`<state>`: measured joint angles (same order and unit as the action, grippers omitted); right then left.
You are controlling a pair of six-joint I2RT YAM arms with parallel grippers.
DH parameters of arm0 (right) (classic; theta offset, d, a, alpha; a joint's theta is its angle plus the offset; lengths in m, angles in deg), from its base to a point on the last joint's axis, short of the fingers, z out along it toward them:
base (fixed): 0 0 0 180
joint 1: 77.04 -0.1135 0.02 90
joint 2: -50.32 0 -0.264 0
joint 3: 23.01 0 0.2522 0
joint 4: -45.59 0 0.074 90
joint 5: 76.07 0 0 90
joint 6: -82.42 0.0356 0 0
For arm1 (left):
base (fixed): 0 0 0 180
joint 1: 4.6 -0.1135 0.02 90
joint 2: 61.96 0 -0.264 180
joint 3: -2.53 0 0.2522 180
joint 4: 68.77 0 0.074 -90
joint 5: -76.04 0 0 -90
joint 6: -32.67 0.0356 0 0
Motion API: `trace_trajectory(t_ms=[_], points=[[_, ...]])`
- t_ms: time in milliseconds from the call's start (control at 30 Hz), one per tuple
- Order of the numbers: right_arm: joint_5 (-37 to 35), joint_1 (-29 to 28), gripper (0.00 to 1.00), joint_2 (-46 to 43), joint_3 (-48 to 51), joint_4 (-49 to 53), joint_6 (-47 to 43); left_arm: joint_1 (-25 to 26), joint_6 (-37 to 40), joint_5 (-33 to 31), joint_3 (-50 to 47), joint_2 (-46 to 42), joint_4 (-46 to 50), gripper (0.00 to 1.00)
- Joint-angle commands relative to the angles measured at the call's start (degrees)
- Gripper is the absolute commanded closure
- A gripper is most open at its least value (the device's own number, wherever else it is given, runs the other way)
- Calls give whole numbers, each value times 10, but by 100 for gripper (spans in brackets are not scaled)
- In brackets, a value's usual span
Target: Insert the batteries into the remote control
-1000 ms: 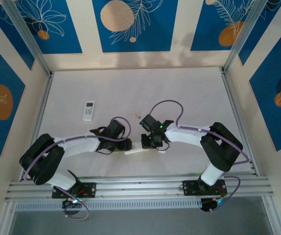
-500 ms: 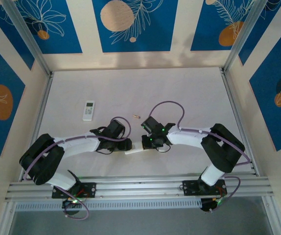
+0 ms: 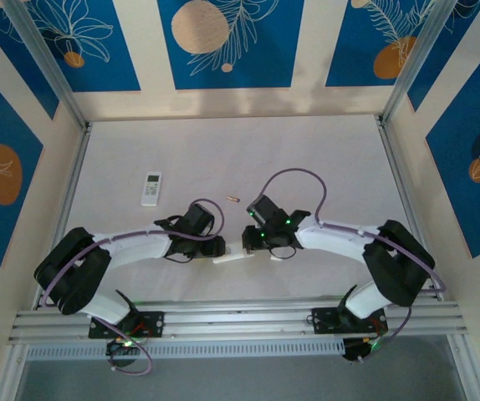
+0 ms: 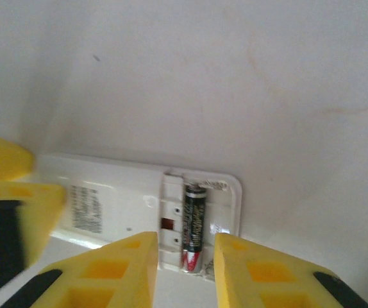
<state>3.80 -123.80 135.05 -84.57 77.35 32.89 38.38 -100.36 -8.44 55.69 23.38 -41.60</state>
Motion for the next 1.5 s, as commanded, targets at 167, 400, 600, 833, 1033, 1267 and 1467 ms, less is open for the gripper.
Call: trace_trajectory(t_ms=[167, 400, 600, 833, 1033, 1267, 1467], points=[[-57, 27, 67, 72, -144, 61, -173, -3, 10, -36, -14, -10, -34, 33], [-52, 51, 60, 241, -316, 102, -300, -3, 16, -91, -37, -120, 8, 20], [-56, 60, 55, 361, -469, 192, -313, -3, 20, -128, -53, -176, 40, 16], [-97, 65, 54, 410, -514, 212, -347, -4, 23, -133, -61, -186, 46, 14], [-71, 71, 54, 439, -530, 232, -369, -4, 23, -131, -66, -188, 40, 13], [-90, 72, 82, 465, -554, 251, -356, -3, 21, -125, -64, -185, 41, 13], [-77, 70, 92, 364, -499, 237, -313, -4, 26, -115, -55, -169, 34, 12]])
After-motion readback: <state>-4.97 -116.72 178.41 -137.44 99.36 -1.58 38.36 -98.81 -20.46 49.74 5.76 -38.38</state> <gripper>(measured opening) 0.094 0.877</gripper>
